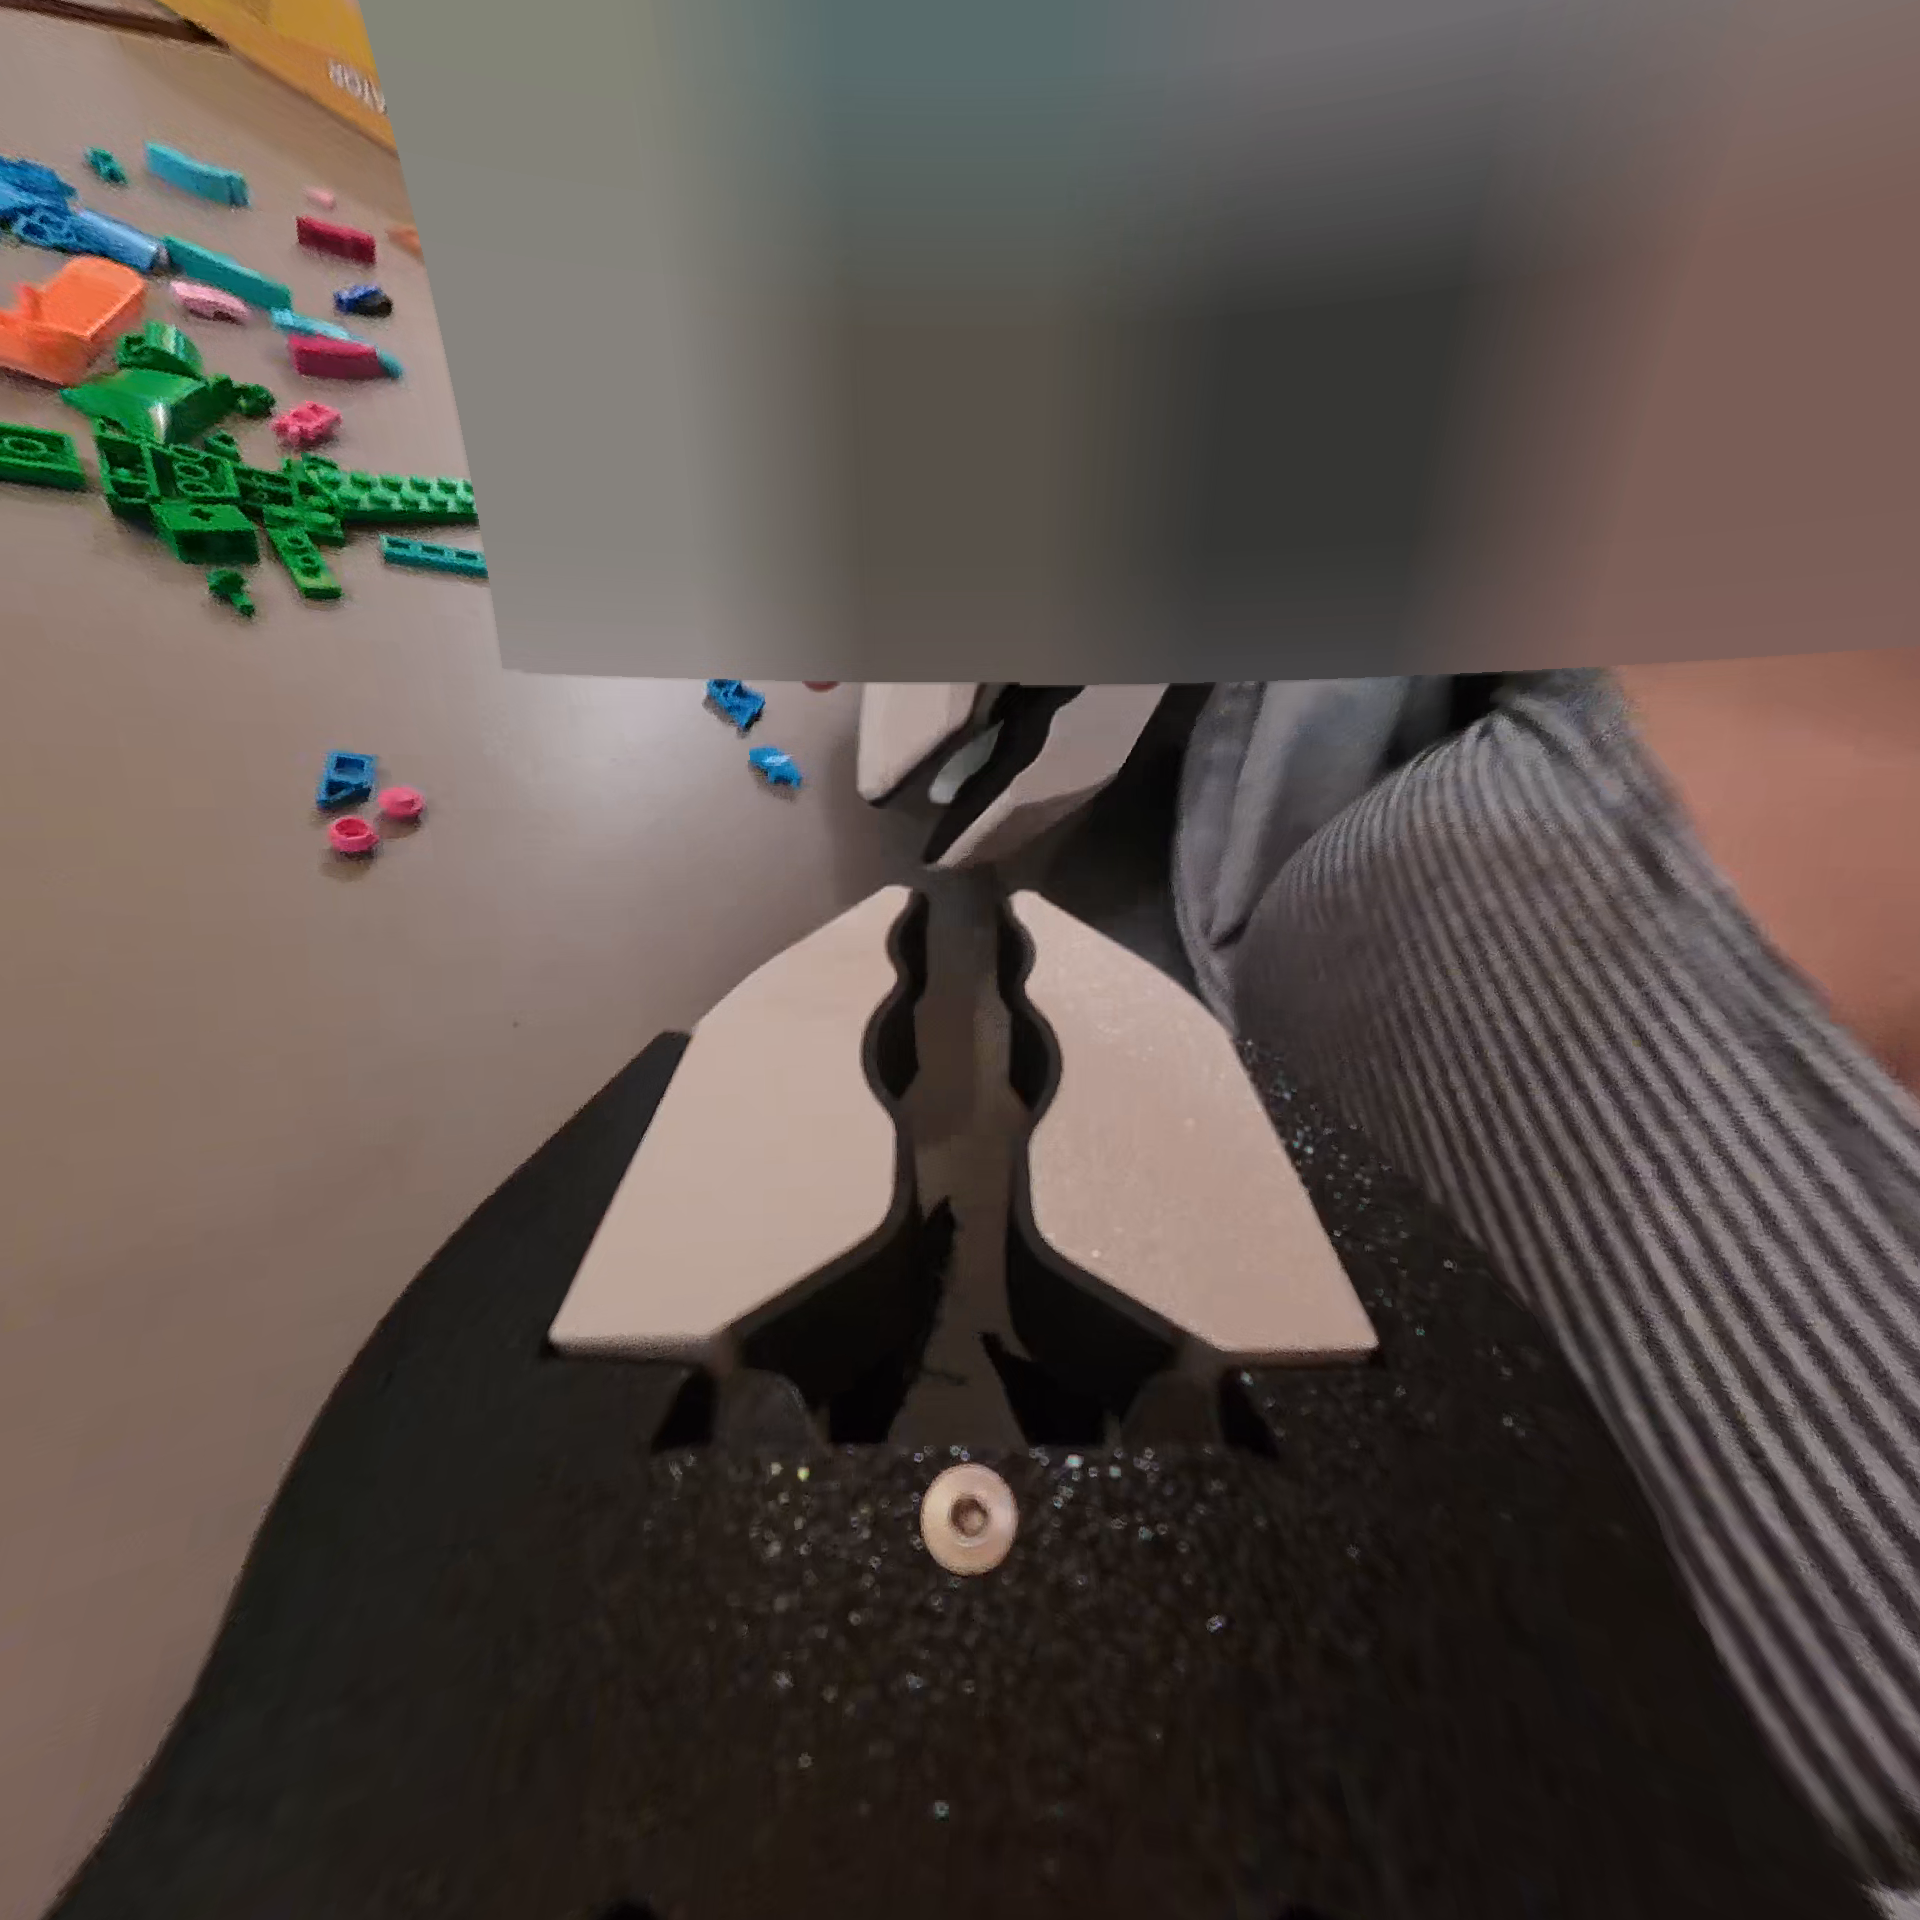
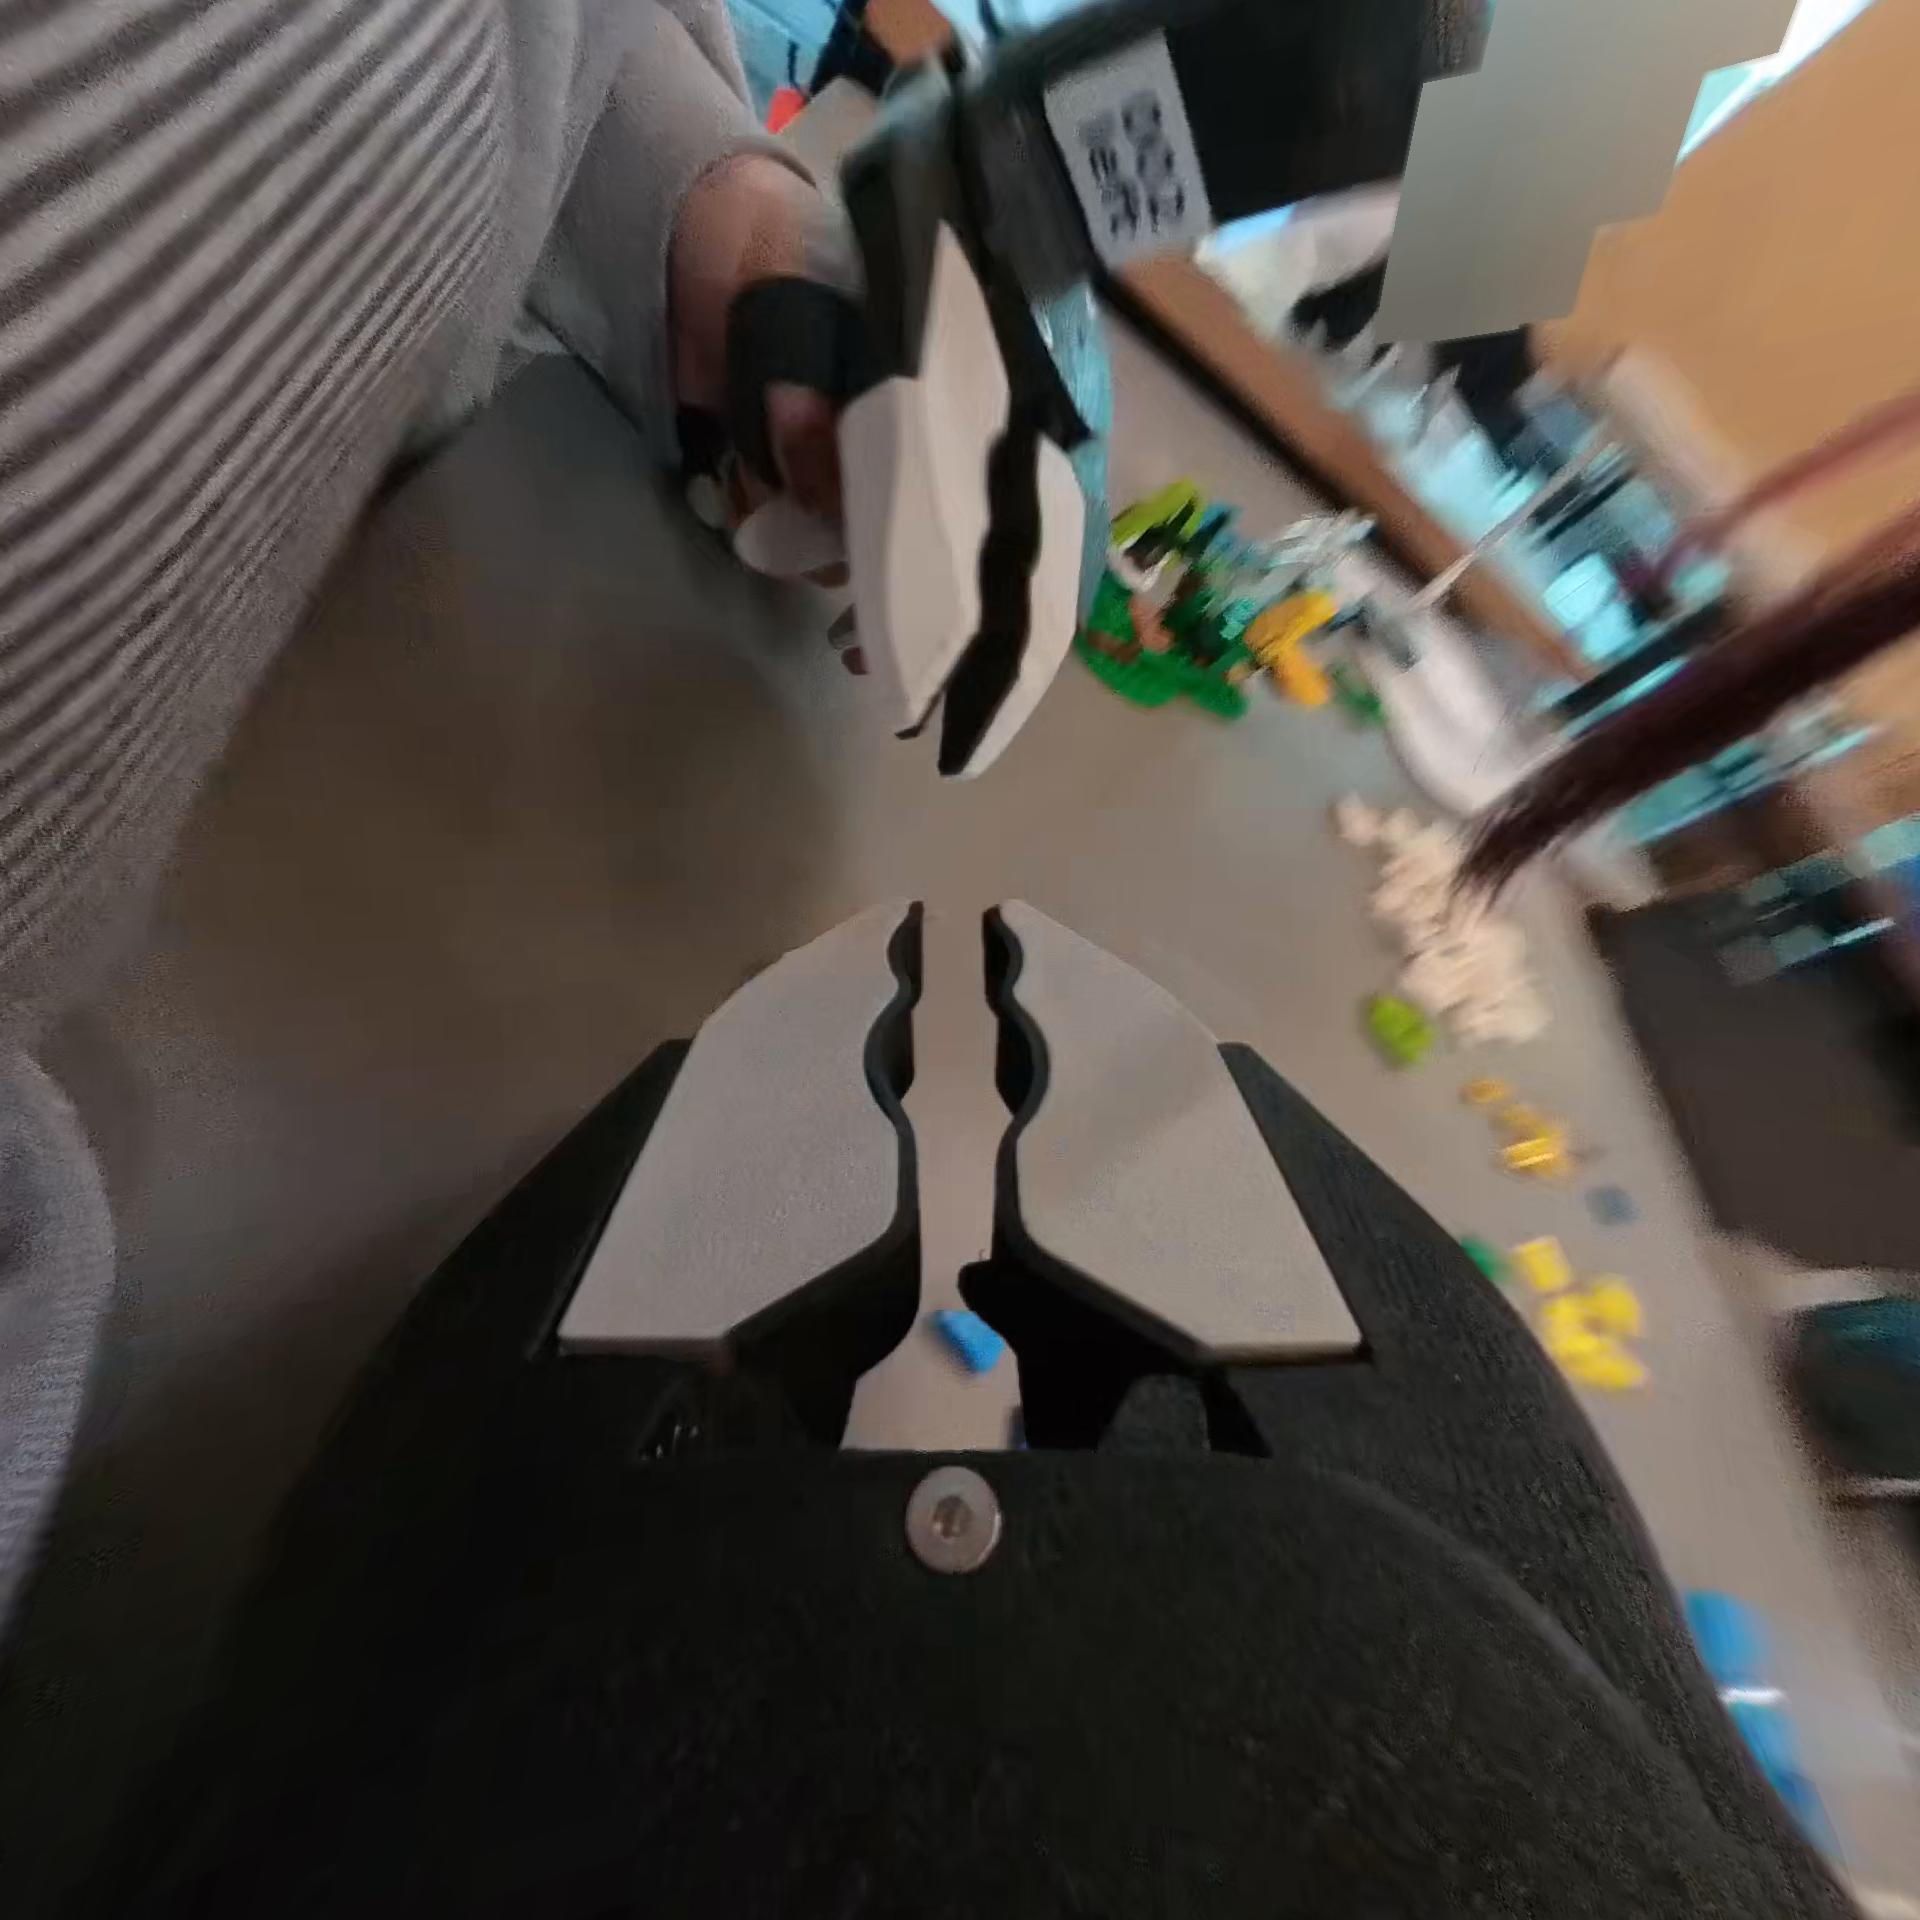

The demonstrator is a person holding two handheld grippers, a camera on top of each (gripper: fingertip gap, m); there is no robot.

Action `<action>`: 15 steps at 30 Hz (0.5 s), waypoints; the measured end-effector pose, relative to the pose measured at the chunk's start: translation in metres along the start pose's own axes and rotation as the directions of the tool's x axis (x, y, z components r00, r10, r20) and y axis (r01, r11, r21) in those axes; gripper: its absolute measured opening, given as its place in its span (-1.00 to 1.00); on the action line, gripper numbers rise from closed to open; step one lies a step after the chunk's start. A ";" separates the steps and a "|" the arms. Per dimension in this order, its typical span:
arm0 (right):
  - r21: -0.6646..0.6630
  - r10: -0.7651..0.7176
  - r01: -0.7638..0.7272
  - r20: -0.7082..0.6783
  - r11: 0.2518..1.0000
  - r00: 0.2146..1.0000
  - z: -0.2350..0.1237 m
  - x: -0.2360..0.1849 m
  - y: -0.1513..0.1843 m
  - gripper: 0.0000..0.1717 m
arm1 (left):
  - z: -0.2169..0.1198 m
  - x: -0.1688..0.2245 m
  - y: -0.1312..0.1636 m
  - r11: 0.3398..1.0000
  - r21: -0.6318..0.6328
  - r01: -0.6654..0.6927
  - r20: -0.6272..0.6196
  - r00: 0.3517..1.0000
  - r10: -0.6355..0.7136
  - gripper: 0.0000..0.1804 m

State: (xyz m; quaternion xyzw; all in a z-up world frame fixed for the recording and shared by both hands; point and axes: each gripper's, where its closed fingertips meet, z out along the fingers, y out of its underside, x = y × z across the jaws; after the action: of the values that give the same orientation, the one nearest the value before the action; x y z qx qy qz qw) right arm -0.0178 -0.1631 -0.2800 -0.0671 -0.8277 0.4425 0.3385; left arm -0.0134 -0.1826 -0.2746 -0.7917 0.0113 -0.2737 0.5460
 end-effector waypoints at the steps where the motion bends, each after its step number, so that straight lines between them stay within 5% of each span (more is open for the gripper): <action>1: -0.024 0.090 -0.089 0.050 0.996 0.995 0.001 -0.003 0.003 -0.84 | 0.003 -0.001 0.004 0.999 -0.036 -0.021 0.020 1.000 0.022 -0.84; 7: -0.268 0.380 -0.327 0.176 0.906 0.908 0.011 -0.028 0.025 -0.77 | 0.010 -0.011 0.018 0.989 -0.148 -0.027 0.120 0.992 0.045 -0.76; 15: -0.377 0.441 -0.374 0.107 0.847 0.891 0.018 -0.032 0.035 -0.83 | 0.012 -0.013 0.027 0.976 -0.216 -0.024 0.172 0.983 0.062 -0.72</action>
State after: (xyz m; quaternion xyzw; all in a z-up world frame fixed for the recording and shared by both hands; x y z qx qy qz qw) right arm -0.0112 -0.1673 -0.3302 -0.2578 -0.8874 0.3561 0.1388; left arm -0.0113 -0.1788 -0.3069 -0.8664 0.0088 -0.1871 0.4629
